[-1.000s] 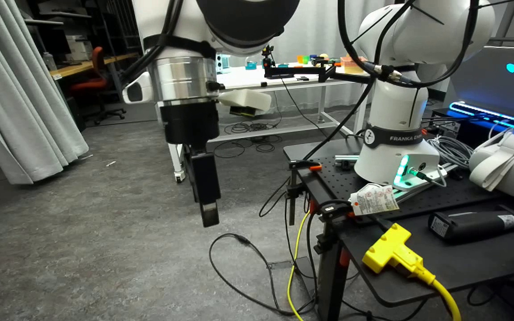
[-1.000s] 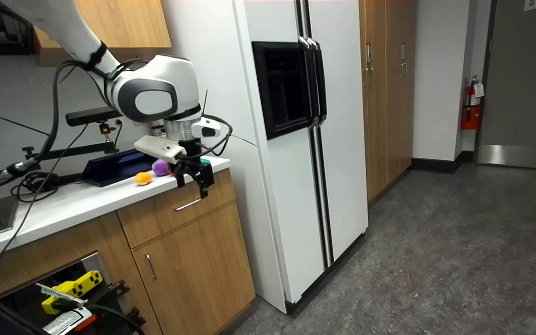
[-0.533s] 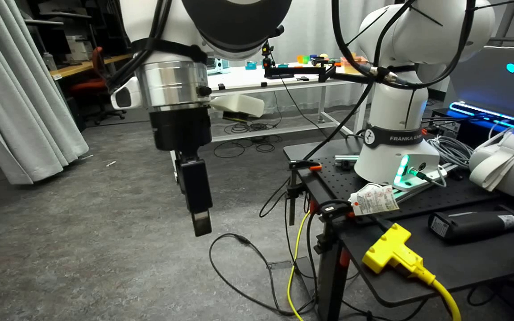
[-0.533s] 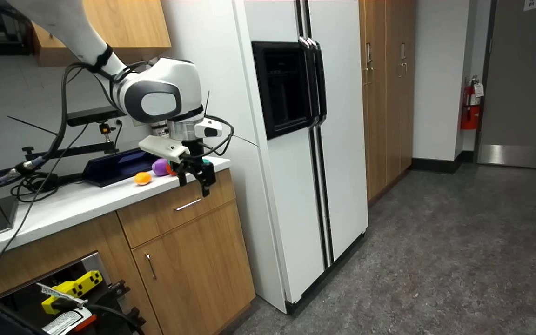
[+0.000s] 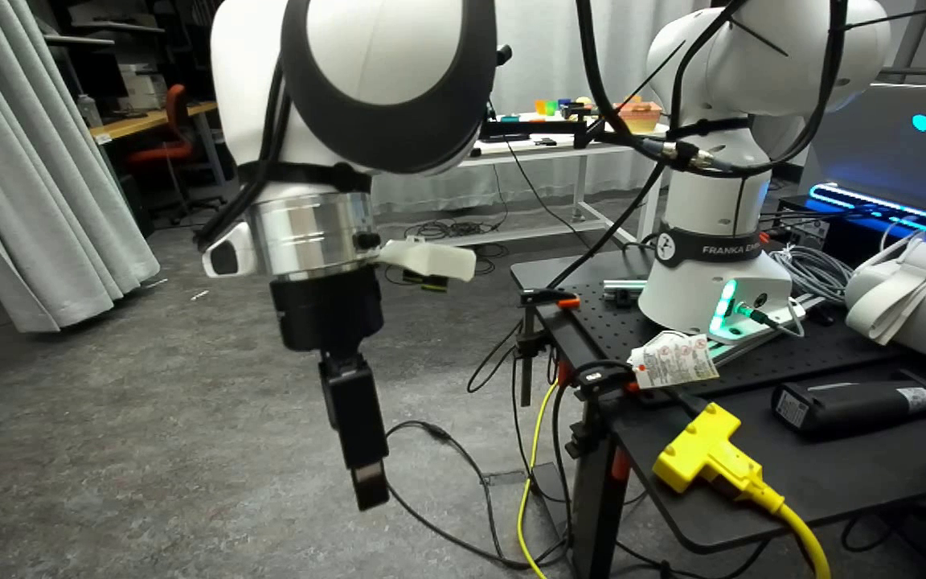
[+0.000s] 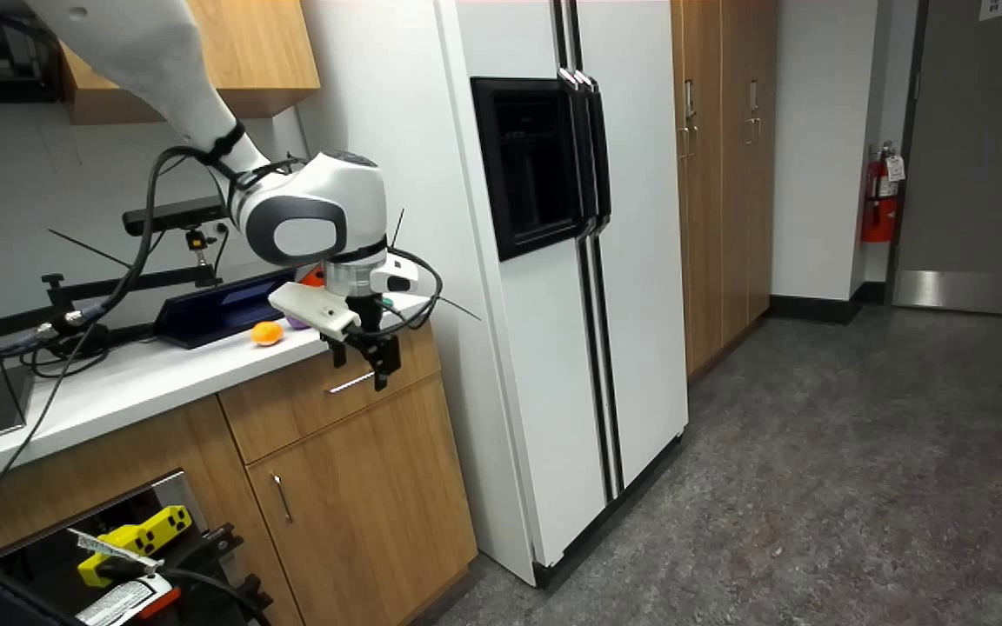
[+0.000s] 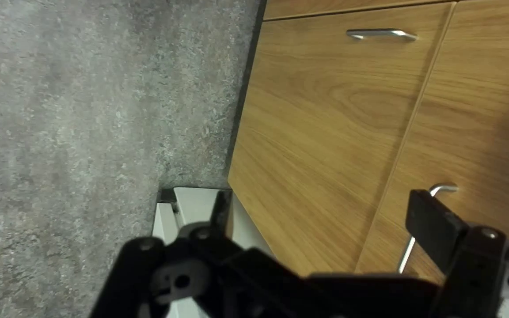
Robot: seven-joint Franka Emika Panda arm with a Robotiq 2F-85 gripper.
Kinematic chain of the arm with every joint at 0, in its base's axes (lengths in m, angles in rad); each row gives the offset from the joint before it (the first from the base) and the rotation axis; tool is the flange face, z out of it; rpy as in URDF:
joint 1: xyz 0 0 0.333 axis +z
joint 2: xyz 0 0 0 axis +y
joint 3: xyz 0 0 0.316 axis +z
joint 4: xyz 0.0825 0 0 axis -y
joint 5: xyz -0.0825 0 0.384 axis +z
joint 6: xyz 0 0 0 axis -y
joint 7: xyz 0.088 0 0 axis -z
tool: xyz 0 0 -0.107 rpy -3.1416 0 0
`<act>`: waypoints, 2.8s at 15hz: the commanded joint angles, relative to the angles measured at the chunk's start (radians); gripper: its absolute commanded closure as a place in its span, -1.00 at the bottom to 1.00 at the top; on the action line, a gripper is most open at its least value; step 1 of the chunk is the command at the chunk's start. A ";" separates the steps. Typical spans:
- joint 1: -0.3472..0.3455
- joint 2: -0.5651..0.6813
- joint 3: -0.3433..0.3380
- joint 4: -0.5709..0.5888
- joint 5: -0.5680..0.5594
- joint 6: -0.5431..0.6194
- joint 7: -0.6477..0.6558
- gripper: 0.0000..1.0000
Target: Open the drawer on the right
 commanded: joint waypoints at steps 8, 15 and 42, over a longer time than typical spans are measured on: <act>-0.075 0.244 0.128 0.206 0.038 0.029 -0.040 -1.00; -0.084 0.303 0.144 0.256 0.036 0.041 -0.065 -1.00; -0.132 0.674 0.284 0.602 -0.115 0.037 -0.055 -1.00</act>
